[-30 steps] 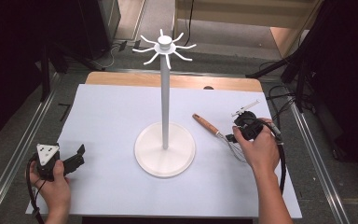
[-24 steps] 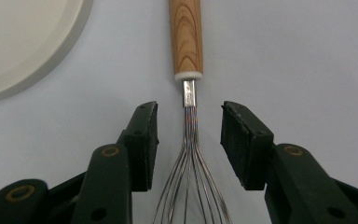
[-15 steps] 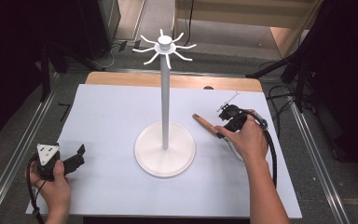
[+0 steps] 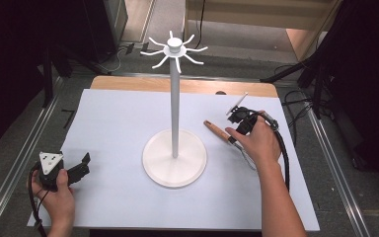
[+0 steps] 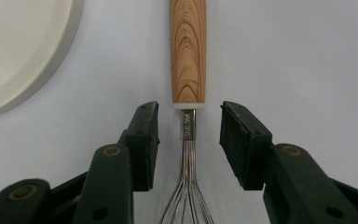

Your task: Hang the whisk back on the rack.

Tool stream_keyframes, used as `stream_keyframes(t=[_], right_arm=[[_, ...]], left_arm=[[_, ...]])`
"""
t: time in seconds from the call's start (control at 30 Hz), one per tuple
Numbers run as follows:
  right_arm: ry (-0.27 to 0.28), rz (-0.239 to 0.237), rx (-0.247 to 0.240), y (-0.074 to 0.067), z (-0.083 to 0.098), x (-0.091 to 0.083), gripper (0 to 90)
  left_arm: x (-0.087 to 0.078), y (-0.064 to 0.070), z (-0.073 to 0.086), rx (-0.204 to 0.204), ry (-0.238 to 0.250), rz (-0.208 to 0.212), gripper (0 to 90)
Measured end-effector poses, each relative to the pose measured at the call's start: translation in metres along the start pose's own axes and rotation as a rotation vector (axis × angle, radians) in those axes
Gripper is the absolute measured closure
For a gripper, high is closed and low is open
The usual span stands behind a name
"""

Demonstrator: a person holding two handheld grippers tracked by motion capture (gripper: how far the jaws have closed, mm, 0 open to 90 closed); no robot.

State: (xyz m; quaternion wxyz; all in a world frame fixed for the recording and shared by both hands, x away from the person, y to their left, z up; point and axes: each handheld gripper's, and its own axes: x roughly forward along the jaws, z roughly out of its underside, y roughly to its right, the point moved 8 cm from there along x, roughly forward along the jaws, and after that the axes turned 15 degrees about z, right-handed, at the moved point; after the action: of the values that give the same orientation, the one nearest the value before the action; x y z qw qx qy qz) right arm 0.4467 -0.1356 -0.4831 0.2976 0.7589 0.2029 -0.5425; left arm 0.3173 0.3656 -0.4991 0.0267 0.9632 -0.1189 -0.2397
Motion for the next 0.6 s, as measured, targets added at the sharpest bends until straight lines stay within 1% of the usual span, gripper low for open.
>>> stream_keyframes(t=[0.03, 0.17, 0.27, 0.33, 0.37, 0.4, 0.47, 0.5, 0.6], right_arm=[[-0.011, -0.002, -0.01, 0.0, -0.002, 0.001, 58.8], [-0.017, -0.004, -0.02, -0.001, -0.005, 0.004, 59.4], [-0.029, 0.002, -0.037, -0.002, -0.008, 0.006, 60.4], [-0.034, -0.002, -0.04, -0.004, -0.011, 0.008, 62.7], [-0.035, 0.001, -0.051, -0.004, -0.012, 0.01, 62.7], [-0.047, 0.0, -0.048, -0.006, -0.013, 0.011, 62.7], [-0.067, 0.006, -0.066, -0.007, -0.016, 0.018, 62.7], [-0.066, 0.006, -0.073, -0.007, -0.017, 0.019, 62.8], [-0.072, 0.008, -0.071, -0.008, -0.019, 0.022, 63.0]], left_arm=[[0.0, 0.0, 0.0, 0.002, -0.002, -0.001, 13.7], [0.0, 0.0, 0.0, 0.0, -0.002, 0.0, 13.7], [0.0, 0.0, 0.0, 0.0, 0.002, 0.001, 13.7], [0.0, 0.0, 0.0, 0.0, 0.002, 0.001, 13.7], [0.0, 0.0, 0.0, 0.0, 0.002, 0.002, 13.7], [0.0, -0.001, 0.0, -0.002, 0.004, 0.002, 13.7], [0.0, -0.001, 0.0, -0.005, 0.001, 0.004, 13.7], [0.0, -0.001, 0.0, -0.004, 0.0, 0.003, 13.7], [0.0, -0.001, 0.0, -0.003, 0.001, 0.002, 13.7]])
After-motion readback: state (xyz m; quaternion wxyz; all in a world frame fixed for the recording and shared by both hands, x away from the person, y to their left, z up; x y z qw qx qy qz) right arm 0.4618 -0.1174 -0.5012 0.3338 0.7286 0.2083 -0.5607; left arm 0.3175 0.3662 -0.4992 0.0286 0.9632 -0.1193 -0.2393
